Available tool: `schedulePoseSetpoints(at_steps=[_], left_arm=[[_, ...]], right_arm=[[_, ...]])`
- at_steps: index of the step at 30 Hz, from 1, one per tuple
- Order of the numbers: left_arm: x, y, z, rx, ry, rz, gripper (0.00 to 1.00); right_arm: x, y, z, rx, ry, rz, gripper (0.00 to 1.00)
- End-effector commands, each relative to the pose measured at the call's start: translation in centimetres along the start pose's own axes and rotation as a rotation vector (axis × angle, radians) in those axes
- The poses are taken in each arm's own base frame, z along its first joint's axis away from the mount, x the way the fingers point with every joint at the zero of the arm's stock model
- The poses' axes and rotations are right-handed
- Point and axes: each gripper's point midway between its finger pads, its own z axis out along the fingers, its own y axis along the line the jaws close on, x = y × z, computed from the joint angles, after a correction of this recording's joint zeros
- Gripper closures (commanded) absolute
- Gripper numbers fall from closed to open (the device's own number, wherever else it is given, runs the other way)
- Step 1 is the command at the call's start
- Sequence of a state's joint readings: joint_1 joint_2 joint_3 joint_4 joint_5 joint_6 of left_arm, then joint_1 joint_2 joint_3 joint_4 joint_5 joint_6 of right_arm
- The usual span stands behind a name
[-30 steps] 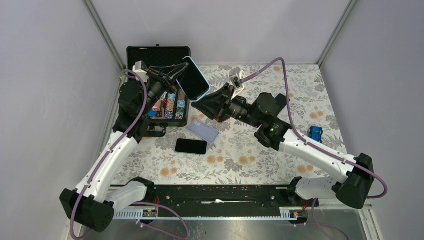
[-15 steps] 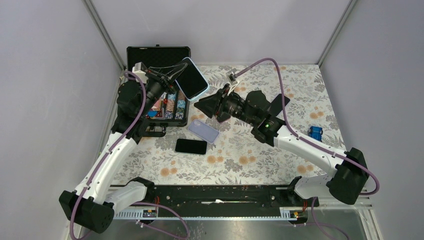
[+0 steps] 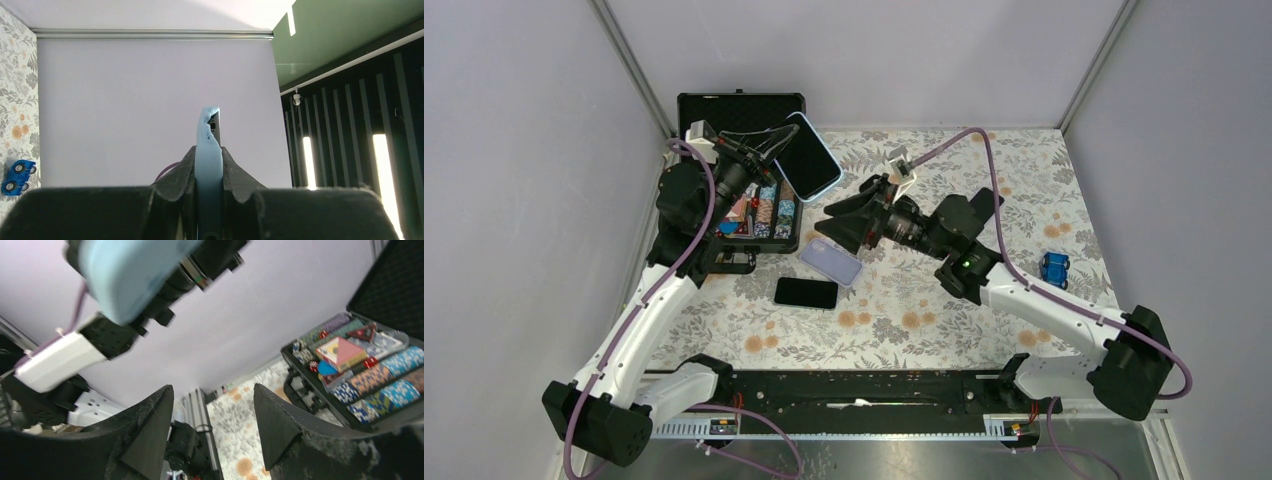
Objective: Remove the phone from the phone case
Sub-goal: Remove the phone case from the phone.
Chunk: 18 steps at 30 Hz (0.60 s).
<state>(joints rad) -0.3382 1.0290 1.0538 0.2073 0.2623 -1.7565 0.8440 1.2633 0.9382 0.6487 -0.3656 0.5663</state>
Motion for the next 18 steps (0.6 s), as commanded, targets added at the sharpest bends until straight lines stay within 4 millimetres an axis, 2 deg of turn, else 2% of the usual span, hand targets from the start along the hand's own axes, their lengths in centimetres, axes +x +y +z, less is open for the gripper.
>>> schedulePoseSetpoints(at_steps=[1,4,6,9,13,18], left_arm=[[1.1,-5.0,-1.1,0.172,0.032,0.062,1.0],[1.3,-4.9,-1.2,0.174,0.043,0.051,1.0],[1.5,-4.9,-1.3,0.175,0.055,0.051,1.0],[1.7,-5.1,-1.4,0.181,0.062,0.055,1.0],[1.8,-5.2,-1.3,0.184,0.073,0.057,1.0],[1.8,-5.3,-1.1,0.191,0.076,0.062,1.0]], right_arm=[[-6.0,4.9,-1.1,-0.138,-0.186,-0.026,0.32],[-8.3,4.4,-1.4,-0.077,-0.271,0.047,0.27],[-9.3,3.0,-1.7,0.004,-0.315,0.102,0.24],[-9.8,2.3,-1.5,0.048,-0.29,0.119,0.24],[-9.9,3.9,-0.5,-0.018,-0.222,0.087,0.23],[-8.8,6.1,0.6,-0.137,-0.114,0.086,0.22]])
